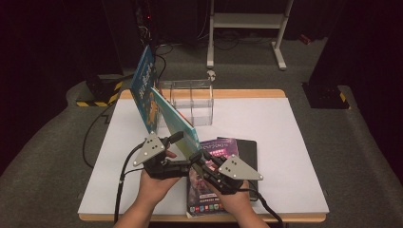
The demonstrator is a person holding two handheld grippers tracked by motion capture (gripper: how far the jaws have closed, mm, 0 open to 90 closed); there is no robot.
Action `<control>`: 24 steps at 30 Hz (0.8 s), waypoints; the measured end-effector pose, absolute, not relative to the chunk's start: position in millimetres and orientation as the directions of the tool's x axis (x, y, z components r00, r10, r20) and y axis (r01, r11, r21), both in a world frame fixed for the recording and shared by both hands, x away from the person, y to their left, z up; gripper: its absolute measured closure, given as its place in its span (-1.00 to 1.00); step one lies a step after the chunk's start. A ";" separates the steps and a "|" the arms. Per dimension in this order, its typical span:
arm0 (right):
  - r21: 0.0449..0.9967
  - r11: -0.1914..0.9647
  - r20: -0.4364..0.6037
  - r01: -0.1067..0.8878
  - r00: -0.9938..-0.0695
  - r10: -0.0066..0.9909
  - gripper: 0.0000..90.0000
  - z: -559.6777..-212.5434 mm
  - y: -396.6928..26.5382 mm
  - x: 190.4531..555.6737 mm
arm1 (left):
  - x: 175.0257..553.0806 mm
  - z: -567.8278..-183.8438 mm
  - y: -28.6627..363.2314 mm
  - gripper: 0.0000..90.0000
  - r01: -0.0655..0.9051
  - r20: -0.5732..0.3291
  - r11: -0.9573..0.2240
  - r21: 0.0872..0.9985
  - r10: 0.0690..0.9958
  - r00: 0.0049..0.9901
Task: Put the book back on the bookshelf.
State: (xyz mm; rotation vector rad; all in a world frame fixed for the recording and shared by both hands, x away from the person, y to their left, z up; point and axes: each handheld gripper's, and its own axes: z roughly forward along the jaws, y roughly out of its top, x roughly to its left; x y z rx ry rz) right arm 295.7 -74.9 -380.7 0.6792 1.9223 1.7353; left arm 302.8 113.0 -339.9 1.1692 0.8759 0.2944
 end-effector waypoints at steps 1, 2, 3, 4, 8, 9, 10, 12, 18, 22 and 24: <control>0.995 0.081 -0.008 0.056 -0.776 0.630 0.60 -380.8 -73.4 295.4 | 302.3 -339.9 113.8 -0.68 0.225 -0.442 0.398 0.889 0.623 0.646; 0.995 0.081 -0.010 0.053 -0.780 0.626 0.58 -380.9 -71.8 295.2 | 301.7 -339.9 114.6 -0.68 0.224 -0.443 0.401 0.888 0.622 0.645; 0.995 0.080 -0.008 0.053 -0.785 0.620 0.56 -381.1 -69.9 294.6 | 301.1 -340.2 115.5 -0.68 0.221 -0.443 0.402 0.888 0.623 0.645; 0.996 0.079 -0.008 0.052 -0.789 0.614 0.54 -381.3 -68.1 294.2 | 300.4 -340.6 117.1 -0.68 0.218 -0.436 0.396 0.892 0.626 0.647; 0.996 0.075 -0.004 0.051 -0.805 0.594 0.48 -381.7 -60.2 292.6 | 296.4 -341.0 124.7 -0.69 0.213 -0.435 0.399 0.892 0.630 0.643; 0.996 0.073 0.001 0.054 -0.809 0.588 0.47 -381.8 -58.2 292.3 | 295.1 -341.0 126.9 -0.69 0.212 -0.437 0.402 0.891 0.631 0.641; 0.996 0.068 0.008 0.059 -0.813 0.582 0.45 -381.9 -56.0 292.0 | 293.7 -341.2 129.7 -0.69 0.211 -0.433 0.397 0.893 0.635 0.639; 0.996 0.070 0.006 0.056 -0.823 0.569 0.41 -382.5 -50.6 290.8 | 290.4 -341.3 133.7 -0.67 0.206 -0.426 0.390 0.898 0.647 0.632; 0.994 0.101 -0.016 0.045 -0.842 0.539 0.28 -386.5 -32.9 282.7 | 283.8 -343.6 144.5 -0.68 0.202 -0.420 0.381 0.902 0.666 0.617; 0.993 0.104 -0.015 0.047 -0.847 0.531 0.28 -386.9 -28.7 281.4 | 280.5 -344.5 148.5 -0.69 0.193 -0.413 0.377 0.906 0.681 0.605; 0.993 0.110 -0.022 0.043 -0.849 0.528 0.27 -386.8 -26.6 280.9 | 278.7 -345.2 148.0 -0.69 0.179 -0.390 0.357 0.917 0.700 0.599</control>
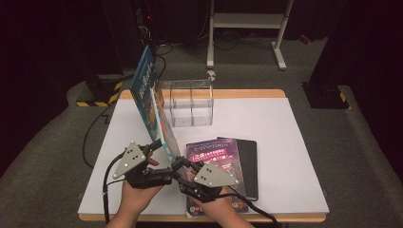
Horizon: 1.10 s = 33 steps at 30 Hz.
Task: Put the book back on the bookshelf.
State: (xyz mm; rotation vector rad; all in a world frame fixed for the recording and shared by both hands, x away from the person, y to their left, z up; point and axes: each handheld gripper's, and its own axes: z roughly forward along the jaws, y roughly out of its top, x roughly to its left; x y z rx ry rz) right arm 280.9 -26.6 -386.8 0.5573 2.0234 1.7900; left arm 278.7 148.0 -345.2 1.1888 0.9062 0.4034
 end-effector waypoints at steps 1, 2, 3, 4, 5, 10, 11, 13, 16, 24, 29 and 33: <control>0.993 0.112 -0.024 0.041 -0.850 0.526 0.26 -387.0 -25.3 280.7 | 277.4 -346.0 146.8 -0.70 0.165 -0.365 0.335 0.928 0.718 0.592; 0.992 0.117 -0.027 0.039 -0.854 0.520 0.24 -387.4 -24.2 280.6 | 276.4 -346.8 146.1 -0.70 0.158 -0.351 0.321 0.934 0.730 0.587; 0.992 0.122 -0.031 0.038 -0.856 0.516 0.22 -387.7 -23.2 280.6 | 275.8 -347.2 146.1 -0.70 0.156 -0.352 0.325 0.933 0.731 0.584; 0.992 0.122 -0.030 0.038 -0.857 0.515 0.20 -388.3 -21.7 280.3 | 275.7 -347.6 147.4 -0.68 0.157 -0.358 0.331 0.930 0.727 0.585; 0.991 0.127 -0.034 0.036 -0.858 0.512 0.19 -388.6 -20.6 280.0 | 276.2 -347.7 148.3 -0.67 0.161 -0.367 0.340 0.927 0.723 0.585; 0.991 0.130 -0.036 0.035 -0.861 0.507 0.16 -389.4 -16.8 279.3 | 275.7 -348.3 152.4 -0.68 0.162 -0.358 0.328 0.931 0.726 0.587; 0.991 0.130 -0.035 0.036 -0.864 0.503 0.15 -389.6 -16.2 279.8 | 275.4 -348.5 152.9 -0.68 0.160 -0.355 0.326 0.932 0.727 0.587; 0.990 0.133 -0.033 0.040 -0.866 0.499 0.12 -389.8 -14.3 280.2 | 274.7 -348.8 154.8 -0.67 0.159 -0.345 0.314 0.936 0.731 0.589; 0.989 0.142 -0.033 0.042 -0.871 0.490 0.08 -390.3 -10.5 280.2 | 273.7 -349.7 157.9 -0.68 0.159 -0.346 0.314 0.936 0.732 0.587; 0.987 0.157 -0.034 0.046 -0.880 0.474 0.02 -391.1 -1.5 280.0 | 270.6 -351.3 169.4 -0.67 0.166 -0.339 0.302 0.939 0.729 0.595; 0.984 0.170 -0.036 0.046 -0.892 0.450 -0.02 -392.1 4.2 280.3 | 268.6 -351.9 177.6 -0.67 0.173 -0.333 0.288 0.942 0.728 0.600; 0.984 0.168 -0.024 0.056 -0.898 0.440 -0.02 -393.1 5.9 280.5 | 268.5 -352.6 181.5 -0.67 0.173 -0.336 0.293 0.940 0.725 0.601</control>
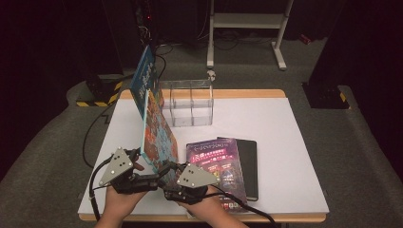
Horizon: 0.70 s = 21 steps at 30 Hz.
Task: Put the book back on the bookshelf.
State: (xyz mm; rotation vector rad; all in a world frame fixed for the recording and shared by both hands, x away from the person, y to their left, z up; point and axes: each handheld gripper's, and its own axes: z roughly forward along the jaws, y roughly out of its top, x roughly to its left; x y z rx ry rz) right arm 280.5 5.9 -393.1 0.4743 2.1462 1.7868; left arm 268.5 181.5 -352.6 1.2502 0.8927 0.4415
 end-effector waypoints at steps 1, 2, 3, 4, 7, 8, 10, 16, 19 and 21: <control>0.984 0.168 -0.024 0.056 -0.898 0.440 -0.02 -393.1 5.9 280.5 | 268.5 -352.6 181.5 -0.67 0.173 -0.336 0.293 0.940 0.725 0.601; 0.983 0.171 -0.019 0.061 -0.902 0.432 -0.02 -393.7 6.2 280.5 | 268.7 -352.3 183.6 -0.66 0.173 -0.339 0.296 0.939 0.725 0.600; 0.983 0.173 -0.019 0.061 -0.904 0.427 -0.01 -394.1 6.1 280.3 | 268.7 -352.1 184.8 -0.66 0.171 -0.336 0.294 0.940 0.726 0.600; 0.982 0.176 -0.018 0.062 -0.906 0.422 0.00 -394.7 6.0 280.0 | 268.5 -351.7 185.5 -0.64 0.167 -0.339 0.301 0.939 0.728 0.596; 0.982 0.178 -0.012 0.069 -0.908 0.418 0.00 -397.0 5.3 280.0 | 268.6 -350.6 188.0 -0.59 0.157 -0.338 0.307 0.939 0.732 0.592; 0.981 0.177 -0.007 0.074 -0.909 0.417 -0.01 -397.4 5.1 280.1 | 268.7 -350.6 188.1 -0.59 0.157 -0.339 0.308 0.939 0.731 0.592; 0.982 0.176 -0.007 0.073 -0.909 0.416 -0.01 -397.8 5.0 280.1 | 268.6 -350.8 188.0 -0.59 0.156 -0.334 0.302 0.940 0.731 0.595; 0.981 0.177 -0.006 0.074 -0.910 0.414 0.00 -398.4 4.6 279.9 | 268.8 -350.5 187.4 -0.57 0.154 -0.331 0.300 0.941 0.732 0.596; 0.981 0.178 -0.005 0.075 -0.911 0.413 -0.01 -399.1 4.1 279.6 | 268.1 -350.3 187.2 -0.56 0.154 -0.329 0.297 0.942 0.735 0.594; 0.981 0.178 -0.003 0.077 -0.911 0.413 -0.01 -399.2 3.9 279.6 | 267.7 -350.3 187.1 -0.55 0.154 -0.326 0.294 0.943 0.737 0.592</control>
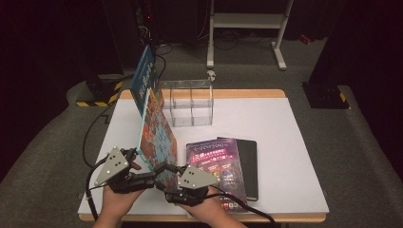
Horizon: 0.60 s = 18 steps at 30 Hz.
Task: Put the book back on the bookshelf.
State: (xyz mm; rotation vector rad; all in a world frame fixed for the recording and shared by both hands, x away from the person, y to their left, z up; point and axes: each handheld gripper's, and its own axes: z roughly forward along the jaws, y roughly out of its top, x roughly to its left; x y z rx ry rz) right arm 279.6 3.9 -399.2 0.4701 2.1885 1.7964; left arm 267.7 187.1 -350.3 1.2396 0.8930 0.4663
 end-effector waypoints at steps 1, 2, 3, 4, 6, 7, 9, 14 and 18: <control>0.981 0.178 -0.001 0.079 -0.911 0.412 -0.01 -399.5 3.7 279.5 | 267.2 -350.1 187.1 -0.55 0.155 -0.327 0.293 0.943 0.740 0.588; 0.981 0.178 -0.002 0.078 -0.912 0.411 -0.01 -399.6 3.6 279.5 | 267.0 -350.0 187.5 -0.55 0.155 -0.323 0.288 0.945 0.742 0.588; 0.981 0.179 -0.001 0.079 -0.912 0.409 -0.01 -399.7 3.7 279.6 | 267.0 -350.0 187.5 -0.54 0.155 -0.323 0.288 0.945 0.742 0.588; 0.981 0.178 -0.001 0.079 -0.913 0.408 -0.01 -399.9 3.8 279.6 | 266.4 -349.9 188.1 -0.53 0.155 -0.320 0.284 0.946 0.743 0.588; 0.981 0.178 0.000 0.078 -0.915 0.404 -0.01 -400.4 4.3 279.7 | 265.5 -350.4 188.6 -0.52 0.156 -0.319 0.283 0.946 0.741 0.591; 0.981 0.179 0.000 0.079 -0.916 0.402 -0.01 -400.7 4.9 279.8 | 265.1 -350.7 189.1 -0.51 0.154 -0.315 0.280 0.948 0.741 0.592; 0.980 0.180 0.000 0.079 -0.916 0.401 -0.01 -401.4 5.8 279.5 | 263.2 -351.2 189.6 -0.48 0.144 -0.310 0.281 0.949 0.746 0.589; 0.980 0.185 0.002 0.080 -0.921 0.391 -0.02 -403.0 7.0 278.6 | 260.1 -352.0 192.5 -0.44 0.140 -0.307 0.279 0.950 0.754 0.580; 0.979 0.189 0.004 0.083 -0.923 0.386 -0.02 -403.6 7.0 277.9 | 258.0 -352.7 194.6 -0.38 0.135 -0.312 0.288 0.948 0.758 0.573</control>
